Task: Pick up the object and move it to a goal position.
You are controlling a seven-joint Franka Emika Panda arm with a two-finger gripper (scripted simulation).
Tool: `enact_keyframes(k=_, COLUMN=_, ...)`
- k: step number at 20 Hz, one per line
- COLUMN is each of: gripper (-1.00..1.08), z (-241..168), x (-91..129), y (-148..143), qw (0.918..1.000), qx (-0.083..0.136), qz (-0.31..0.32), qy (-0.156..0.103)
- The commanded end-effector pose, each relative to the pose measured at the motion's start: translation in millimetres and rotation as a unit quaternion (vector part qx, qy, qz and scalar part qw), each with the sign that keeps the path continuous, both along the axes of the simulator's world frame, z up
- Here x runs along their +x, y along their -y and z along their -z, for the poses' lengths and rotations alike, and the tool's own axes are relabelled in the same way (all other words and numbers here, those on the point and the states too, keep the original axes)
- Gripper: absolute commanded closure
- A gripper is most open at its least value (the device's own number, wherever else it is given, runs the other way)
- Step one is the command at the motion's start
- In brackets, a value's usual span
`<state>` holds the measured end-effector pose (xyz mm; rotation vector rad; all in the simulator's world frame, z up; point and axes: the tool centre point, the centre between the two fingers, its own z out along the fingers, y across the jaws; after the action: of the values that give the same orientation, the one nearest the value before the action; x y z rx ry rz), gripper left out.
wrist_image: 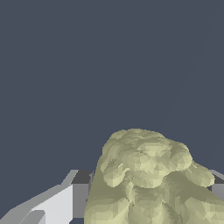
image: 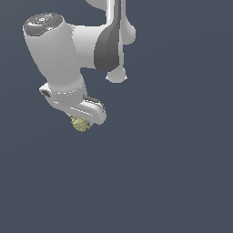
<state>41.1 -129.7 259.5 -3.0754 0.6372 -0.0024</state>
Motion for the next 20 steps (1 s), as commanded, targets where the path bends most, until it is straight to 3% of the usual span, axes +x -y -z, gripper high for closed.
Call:
enact_keyframes(k=1, gripper=1.08, z=-26.4, x=1.4, y=12.0, qw=1.0, qx=0.0, qz=0.0, qy=-0.001)
enact_keyframes(k=10, gripper=1.08, z=-103.9, x=8.8, y=47.6, qw=1.0, qx=0.0, qz=0.0, qy=-0.001)
enact_keyframes(k=20, gripper=1.08, z=-159.0, x=15.6, y=73.2, qw=1.0, qx=0.0, qz=-0.001, qy=-0.001)
